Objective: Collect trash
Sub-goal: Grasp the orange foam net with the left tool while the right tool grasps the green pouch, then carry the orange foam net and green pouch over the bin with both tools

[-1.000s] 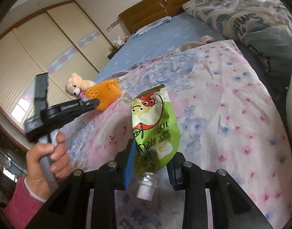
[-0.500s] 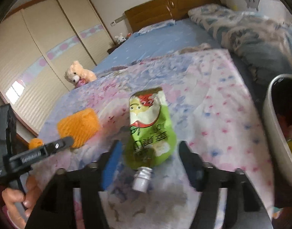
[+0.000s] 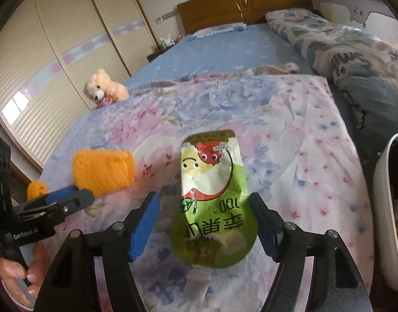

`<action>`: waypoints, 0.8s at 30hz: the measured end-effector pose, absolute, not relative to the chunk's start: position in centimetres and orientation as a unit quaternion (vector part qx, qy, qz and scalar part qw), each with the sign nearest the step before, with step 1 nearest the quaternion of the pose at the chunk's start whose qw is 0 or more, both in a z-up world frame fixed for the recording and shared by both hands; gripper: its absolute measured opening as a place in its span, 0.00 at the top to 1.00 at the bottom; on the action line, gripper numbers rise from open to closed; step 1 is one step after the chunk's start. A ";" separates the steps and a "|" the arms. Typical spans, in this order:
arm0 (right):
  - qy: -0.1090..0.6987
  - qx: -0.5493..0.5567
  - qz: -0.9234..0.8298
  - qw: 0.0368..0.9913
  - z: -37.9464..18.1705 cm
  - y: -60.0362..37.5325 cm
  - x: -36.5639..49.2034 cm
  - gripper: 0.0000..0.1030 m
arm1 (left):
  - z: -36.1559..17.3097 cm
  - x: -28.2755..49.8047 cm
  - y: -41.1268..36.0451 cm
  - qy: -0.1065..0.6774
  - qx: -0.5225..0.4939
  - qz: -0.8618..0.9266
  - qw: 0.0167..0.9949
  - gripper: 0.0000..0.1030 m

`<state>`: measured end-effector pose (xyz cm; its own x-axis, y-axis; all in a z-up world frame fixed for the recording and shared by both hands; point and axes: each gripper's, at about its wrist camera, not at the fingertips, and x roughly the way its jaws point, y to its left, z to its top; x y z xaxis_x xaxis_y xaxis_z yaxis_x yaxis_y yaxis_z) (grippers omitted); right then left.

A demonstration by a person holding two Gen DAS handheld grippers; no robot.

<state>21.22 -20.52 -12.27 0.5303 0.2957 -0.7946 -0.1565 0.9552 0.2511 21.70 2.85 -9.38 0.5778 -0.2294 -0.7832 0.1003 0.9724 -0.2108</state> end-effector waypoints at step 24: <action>0.419 0.126 0.138 0.889 -8.3 -23.6 14.4 0.53 | -8.3 15.1 -0.5 0.447 -0.058 -0.108 0.886 0.87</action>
